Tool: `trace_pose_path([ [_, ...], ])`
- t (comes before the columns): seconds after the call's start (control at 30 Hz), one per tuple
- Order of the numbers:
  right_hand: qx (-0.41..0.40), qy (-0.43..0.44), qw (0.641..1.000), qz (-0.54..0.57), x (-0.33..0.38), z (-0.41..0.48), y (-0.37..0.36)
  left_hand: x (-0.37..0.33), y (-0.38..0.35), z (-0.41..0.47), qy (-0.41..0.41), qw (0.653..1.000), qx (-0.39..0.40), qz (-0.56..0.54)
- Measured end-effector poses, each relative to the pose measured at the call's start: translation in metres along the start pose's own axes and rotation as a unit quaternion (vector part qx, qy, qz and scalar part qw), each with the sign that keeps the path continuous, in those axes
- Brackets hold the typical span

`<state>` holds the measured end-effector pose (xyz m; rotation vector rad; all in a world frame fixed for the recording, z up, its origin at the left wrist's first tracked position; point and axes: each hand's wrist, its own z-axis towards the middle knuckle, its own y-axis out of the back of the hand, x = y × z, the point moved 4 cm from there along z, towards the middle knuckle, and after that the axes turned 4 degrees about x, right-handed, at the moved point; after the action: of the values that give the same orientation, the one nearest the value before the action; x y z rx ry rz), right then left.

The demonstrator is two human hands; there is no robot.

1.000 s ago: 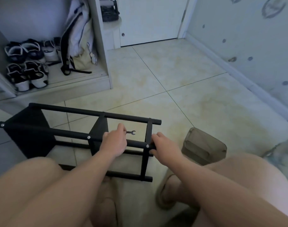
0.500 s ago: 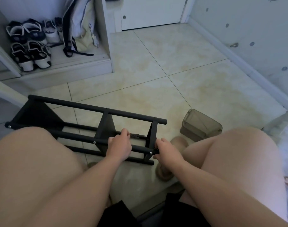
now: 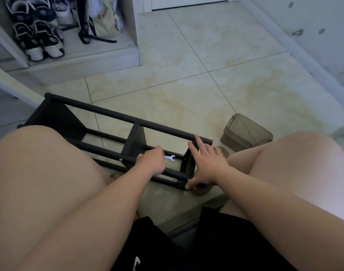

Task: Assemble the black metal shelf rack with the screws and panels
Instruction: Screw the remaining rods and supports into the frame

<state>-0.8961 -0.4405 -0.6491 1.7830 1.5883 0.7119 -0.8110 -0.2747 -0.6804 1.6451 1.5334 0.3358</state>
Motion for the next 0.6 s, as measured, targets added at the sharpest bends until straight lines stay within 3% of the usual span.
trace_pose_path([
  [0.13,-0.024,-0.008,0.999,-0.028,0.005,0.007,-0.009,-0.003,0.000,0.003,0.014,0.999,0.034,0.016],
  [0.4,0.024,-0.004,1.000,-0.006,-0.013,0.013,0.003,-0.004,0.004,0.004,0.042,0.996,0.084,-0.002],
  [0.6,0.009,0.008,1.000,0.019,-0.014,0.007,0.000,-0.010,0.005,0.009,0.015,0.993,0.113,0.001],
])
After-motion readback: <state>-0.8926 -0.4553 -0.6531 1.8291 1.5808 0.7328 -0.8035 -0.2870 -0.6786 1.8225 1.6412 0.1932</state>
